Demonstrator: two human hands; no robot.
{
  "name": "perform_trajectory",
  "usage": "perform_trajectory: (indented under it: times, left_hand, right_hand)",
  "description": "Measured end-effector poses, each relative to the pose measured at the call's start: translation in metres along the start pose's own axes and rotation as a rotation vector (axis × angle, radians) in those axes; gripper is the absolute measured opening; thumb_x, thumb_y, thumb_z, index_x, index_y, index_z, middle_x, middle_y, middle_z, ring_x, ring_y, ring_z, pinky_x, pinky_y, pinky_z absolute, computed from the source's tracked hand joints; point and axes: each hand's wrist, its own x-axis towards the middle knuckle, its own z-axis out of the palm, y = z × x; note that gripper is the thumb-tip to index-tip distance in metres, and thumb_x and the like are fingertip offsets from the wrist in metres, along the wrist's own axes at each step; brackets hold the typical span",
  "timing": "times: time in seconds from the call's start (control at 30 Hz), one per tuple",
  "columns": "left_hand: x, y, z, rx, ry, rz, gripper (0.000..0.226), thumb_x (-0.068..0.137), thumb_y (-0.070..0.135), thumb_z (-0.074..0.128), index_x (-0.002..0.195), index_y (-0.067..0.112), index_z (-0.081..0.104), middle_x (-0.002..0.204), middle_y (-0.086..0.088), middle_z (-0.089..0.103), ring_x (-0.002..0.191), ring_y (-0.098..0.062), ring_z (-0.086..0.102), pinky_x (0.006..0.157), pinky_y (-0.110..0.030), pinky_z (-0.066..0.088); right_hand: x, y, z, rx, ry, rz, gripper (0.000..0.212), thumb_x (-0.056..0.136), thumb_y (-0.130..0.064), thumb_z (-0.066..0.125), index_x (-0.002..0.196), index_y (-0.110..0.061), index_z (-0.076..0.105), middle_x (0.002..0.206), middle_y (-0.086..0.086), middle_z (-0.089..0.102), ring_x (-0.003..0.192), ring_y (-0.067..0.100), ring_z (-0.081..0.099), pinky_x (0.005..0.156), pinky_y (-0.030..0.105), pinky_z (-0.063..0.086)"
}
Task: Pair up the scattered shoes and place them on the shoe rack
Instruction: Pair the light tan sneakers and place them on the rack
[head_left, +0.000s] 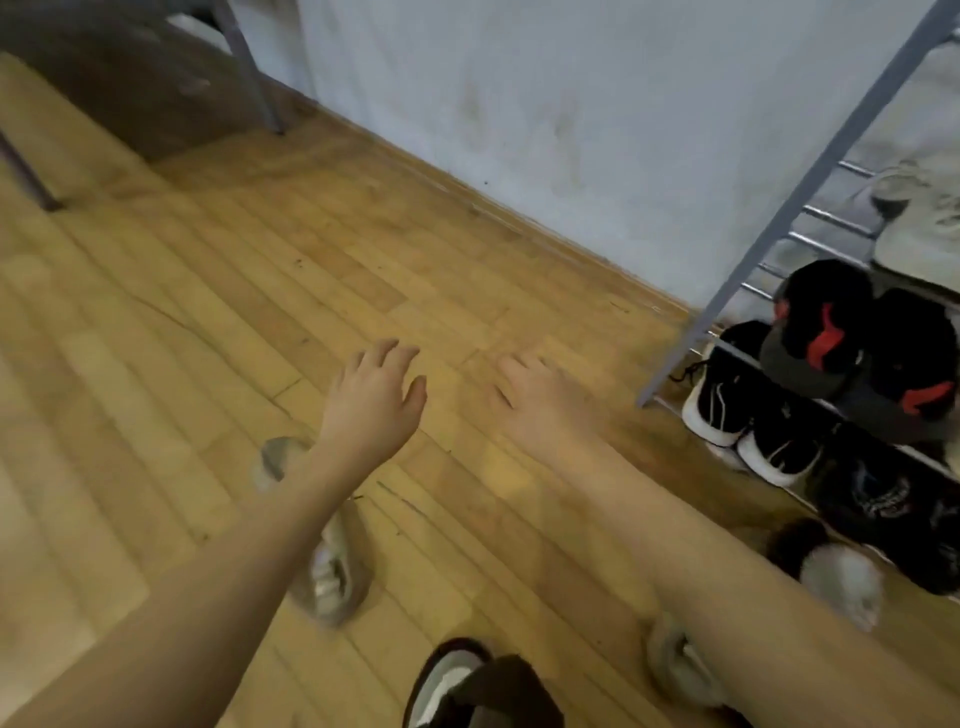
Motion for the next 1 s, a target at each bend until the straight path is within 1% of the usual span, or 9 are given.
perform_trajectory:
  times: [0.23, 0.33, 0.43, 0.5, 0.63, 0.77, 0.87, 0.93, 1.0]
  left_hand:
    - [-0.037, -0.114, 0.060, 0.042, -0.118, -0.365, 0.048, 0.095, 0.032, 0.040, 0.140, 0.019, 0.032, 0.149, -0.013, 0.027, 0.133, -0.038, 0.027, 0.107, -0.052, 0.029]
    - [-0.057, -0.150, 0.087, 0.058, -0.191, -0.550, 0.054, 0.096, 0.037, 0.034, 0.145, 0.024, 0.016, 0.152, -0.018, 0.014, 0.136, -0.040, 0.016, 0.108, -0.054, 0.023]
    - [-0.070, -0.171, 0.107, 0.085, -0.259, -0.698, 0.058, 0.096, 0.045, 0.026, 0.147, 0.026, 0.006, 0.151, -0.018, 0.019, 0.133, -0.042, 0.025, 0.106, -0.052, 0.023]
    - [-0.072, -0.176, 0.115, 0.047, -0.271, -0.707, 0.056, 0.097, 0.045, 0.026, 0.146, 0.024, 0.010, 0.148, -0.017, 0.026, 0.127, -0.042, 0.035, 0.102, -0.051, 0.030]
    - [-0.072, -0.180, 0.122, -0.099, -0.107, -0.696, 0.047, 0.096, 0.034, 0.038, 0.140, 0.024, 0.026, 0.137, -0.017, 0.035, 0.116, -0.042, 0.043, 0.094, -0.049, 0.039]
    - [-0.067, -0.179, 0.126, -0.267, -0.060, -0.733, 0.051, 0.096, 0.037, 0.040, 0.144, 0.030, 0.022, 0.135, -0.015, 0.037, 0.110, -0.035, 0.050, 0.091, -0.046, 0.046]
    - [-0.060, -0.168, 0.133, -0.364, -0.049, -0.678, 0.048, 0.096, 0.034, 0.041, 0.142, 0.031, 0.027, 0.128, -0.011, 0.043, 0.110, -0.030, 0.049, 0.094, -0.046, 0.046]
    - [-0.054, -0.155, 0.137, -0.395, 0.028, -0.585, 0.046, 0.096, 0.033, 0.043, 0.140, 0.030, 0.034, 0.119, -0.005, 0.046, 0.104, -0.021, 0.048, 0.092, -0.035, 0.043]
    - [-0.045, -0.142, 0.137, -0.408, 0.092, -0.508, 0.045, 0.095, 0.031, 0.045, 0.140, 0.030, 0.037, 0.108, 0.001, 0.045, 0.094, -0.012, 0.046, 0.085, -0.028, 0.040]
  right_hand:
    - [0.025, -0.032, 0.131, 0.044, -0.254, -0.121, 0.041, 0.097, -0.035, 0.037, 0.135, -0.022, 0.044, 0.133, 0.002, 0.051, 0.118, 0.028, 0.046, 0.094, 0.042, 0.037]
    - [0.025, -0.040, 0.181, 0.028, -0.429, -0.198, 0.047, 0.098, -0.040, 0.031, 0.142, -0.028, 0.031, 0.145, -0.002, 0.041, 0.129, 0.025, 0.038, 0.103, 0.045, 0.030]
    - [0.024, -0.047, 0.218, 0.032, -0.553, -0.236, 0.050, 0.099, -0.043, 0.027, 0.147, -0.031, 0.017, 0.153, 0.000, 0.028, 0.138, 0.023, 0.026, 0.109, 0.048, 0.018]
    - [0.023, -0.051, 0.235, 0.031, -0.628, -0.249, 0.052, 0.099, -0.045, 0.024, 0.147, -0.036, 0.009, 0.156, -0.001, 0.021, 0.142, 0.021, 0.017, 0.111, 0.052, 0.010]
    - [0.018, -0.050, 0.249, -0.010, -0.669, -0.278, 0.051, 0.099, -0.048, 0.017, 0.147, -0.039, 0.004, 0.158, -0.006, 0.013, 0.144, 0.020, 0.007, 0.111, 0.056, 0.002]
    - [0.013, -0.044, 0.250, 0.015, -0.613, -0.290, 0.049, 0.099, -0.047, 0.016, 0.146, -0.041, 0.006, 0.157, -0.004, 0.017, 0.143, 0.019, 0.007, 0.109, 0.055, -0.001]
    - [0.006, -0.036, 0.244, 0.144, -0.532, -0.220, 0.049, 0.098, -0.045, 0.021, 0.145, -0.043, 0.006, 0.151, 0.003, 0.031, 0.140, 0.018, 0.017, 0.108, 0.046, 0.004]
    - [0.001, -0.028, 0.236, 0.273, -0.487, -0.141, 0.051, 0.097, -0.044, 0.025, 0.144, -0.047, 0.006, 0.144, 0.002, 0.037, 0.136, 0.021, 0.026, 0.107, 0.042, 0.011]
    - [-0.002, -0.019, 0.225, 0.338, -0.455, -0.041, 0.051, 0.095, -0.047, 0.027, 0.140, -0.053, 0.002, 0.148, 0.000, 0.028, 0.136, 0.026, 0.025, 0.108, 0.046, 0.021]
